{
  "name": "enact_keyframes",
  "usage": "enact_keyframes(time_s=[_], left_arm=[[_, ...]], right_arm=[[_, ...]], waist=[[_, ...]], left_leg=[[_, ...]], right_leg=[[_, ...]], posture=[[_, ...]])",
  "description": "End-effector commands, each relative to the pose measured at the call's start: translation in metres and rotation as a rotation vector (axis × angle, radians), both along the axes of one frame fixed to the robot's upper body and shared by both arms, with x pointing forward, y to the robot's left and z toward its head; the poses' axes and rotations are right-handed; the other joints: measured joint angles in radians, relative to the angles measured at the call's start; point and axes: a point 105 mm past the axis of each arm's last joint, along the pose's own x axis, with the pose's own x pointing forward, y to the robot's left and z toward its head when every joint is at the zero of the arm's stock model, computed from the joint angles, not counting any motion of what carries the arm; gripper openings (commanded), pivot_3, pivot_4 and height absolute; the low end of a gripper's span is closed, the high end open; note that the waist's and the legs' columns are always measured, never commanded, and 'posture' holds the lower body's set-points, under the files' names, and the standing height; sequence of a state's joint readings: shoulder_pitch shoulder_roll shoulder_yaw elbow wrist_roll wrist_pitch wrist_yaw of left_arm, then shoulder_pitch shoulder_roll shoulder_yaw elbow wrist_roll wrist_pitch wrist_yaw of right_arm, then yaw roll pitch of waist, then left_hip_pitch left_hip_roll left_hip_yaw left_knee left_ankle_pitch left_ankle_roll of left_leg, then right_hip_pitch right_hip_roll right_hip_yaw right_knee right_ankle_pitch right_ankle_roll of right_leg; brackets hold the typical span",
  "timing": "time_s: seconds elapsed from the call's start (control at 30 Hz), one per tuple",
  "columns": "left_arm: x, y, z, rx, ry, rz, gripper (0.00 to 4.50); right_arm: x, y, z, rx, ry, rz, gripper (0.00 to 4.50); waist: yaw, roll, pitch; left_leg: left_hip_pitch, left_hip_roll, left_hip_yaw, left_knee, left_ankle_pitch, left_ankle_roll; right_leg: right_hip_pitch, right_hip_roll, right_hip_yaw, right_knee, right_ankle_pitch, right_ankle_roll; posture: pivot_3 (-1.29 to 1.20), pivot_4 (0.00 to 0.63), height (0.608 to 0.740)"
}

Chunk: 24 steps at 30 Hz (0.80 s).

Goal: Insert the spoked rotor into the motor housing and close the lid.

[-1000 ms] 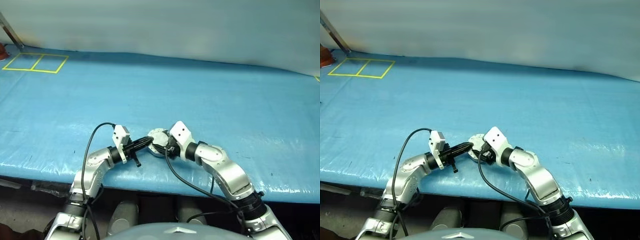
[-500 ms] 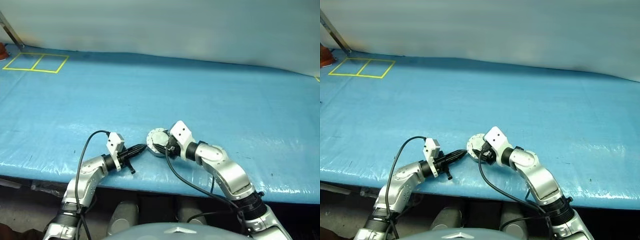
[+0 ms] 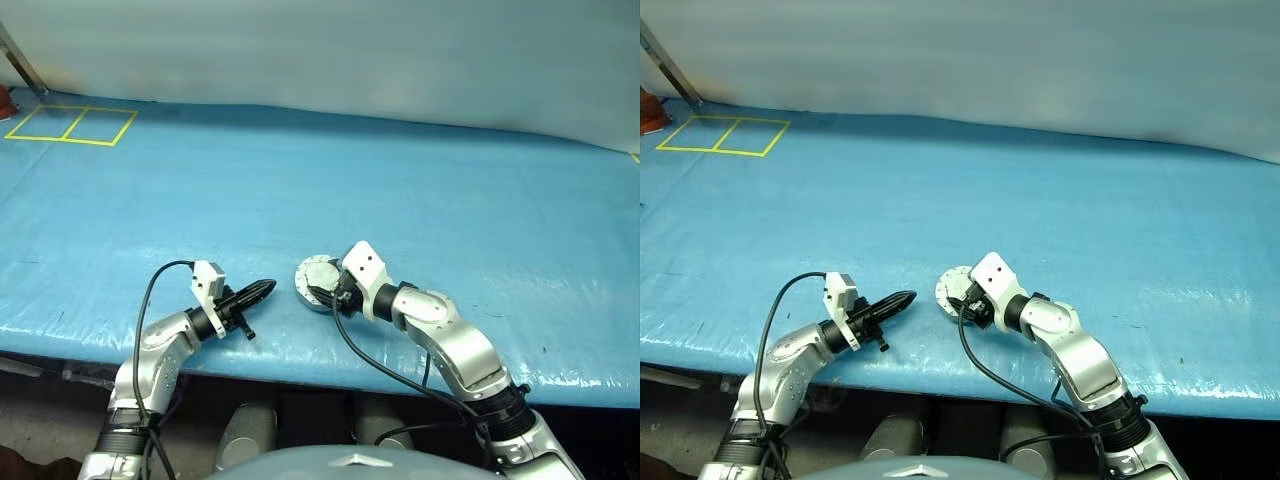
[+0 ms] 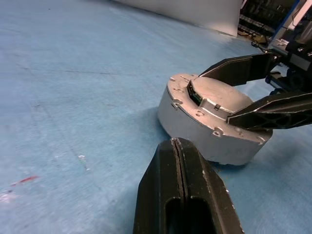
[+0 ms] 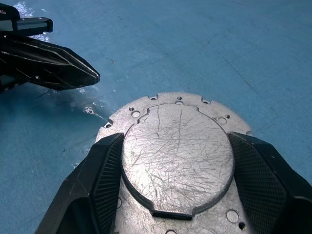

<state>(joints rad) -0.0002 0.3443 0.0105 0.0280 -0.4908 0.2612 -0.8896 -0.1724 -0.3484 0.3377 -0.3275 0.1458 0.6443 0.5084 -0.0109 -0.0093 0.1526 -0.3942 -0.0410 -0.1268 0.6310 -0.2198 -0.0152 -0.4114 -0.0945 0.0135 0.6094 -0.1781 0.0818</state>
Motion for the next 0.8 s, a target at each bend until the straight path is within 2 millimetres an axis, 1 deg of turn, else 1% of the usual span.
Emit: enact_keyframes(time_s=[0.03,0.17,0.27,0.47,0.63,0.8], left_arm=[[0.0,-0.014,0.02,-0.057,-0.059,-0.047,0.0],[0.001,-0.026,0.025,-0.12,-0.055,-0.062,0.0],[0.002,-0.029,0.029,-0.139,-0.059,-0.067,0.0],[0.004,-0.029,0.016,-0.042,-0.035,-0.08,0.0],[0.008,-0.033,0.02,-0.072,-0.037,-0.078,0.0],[0.008,-0.036,0.011,-0.003,-0.014,-0.093,0.0]], right_arm=[[-0.001,-0.01,-0.019,-0.059,0.064,-0.041,3.03],[-0.002,-0.008,-0.02,-0.059,0.068,-0.035,3.03],[-0.003,-0.009,-0.02,-0.059,0.072,-0.036,3.03],[-0.004,-0.011,-0.021,-0.06,0.075,-0.043,3.03],[-0.005,-0.009,-0.021,-0.057,0.075,-0.041,3.03],[-0.005,-0.009,-0.019,-0.053,0.069,-0.039,3.03]], waist=[[0.0,0.0,0.0],[-0.001,0.0,0.0],[-0.002,0.0,0.0],[-0.001,0.0,0.0],[-0.001,0.0,0.0],[-0.001,0.0,0.0]], left_leg=[[0.0,0.0,0.0,0.0,0.0,0.0],[0.0,0.0,0.0,0.0,0.0,0.0],[0.0,0.0,0.0,0.0,0.0,0.0],[0.0,0.0,0.0,0.0,0.0,0.0],[0.0,0.0,0.0,0.0,0.0,0.0],[0.0,0.0,0.0,-0.001,0.0,0.0]], right_leg=[[0.0,0.0,0.0,0.0,0.0,0.0],[0.0,0.0,0.0,0.0,0.0,0.0],[0.0,0.0,0.0,0.0,0.0,0.0],[0.0,0.0,0.0,0.0,0.0,0.0],[0.0,0.0,0.0,0.0,0.0,0.0],[0.0,0.0,0.0,0.0,0.0,0.0]], posture=[[0.0,0.15,0.74],[0.0,0.15,0.74],[0.0,0.15,0.74],[0.0,0.15,0.74],[0.0,0.15,0.74],[0.0,0.15,0.74]])
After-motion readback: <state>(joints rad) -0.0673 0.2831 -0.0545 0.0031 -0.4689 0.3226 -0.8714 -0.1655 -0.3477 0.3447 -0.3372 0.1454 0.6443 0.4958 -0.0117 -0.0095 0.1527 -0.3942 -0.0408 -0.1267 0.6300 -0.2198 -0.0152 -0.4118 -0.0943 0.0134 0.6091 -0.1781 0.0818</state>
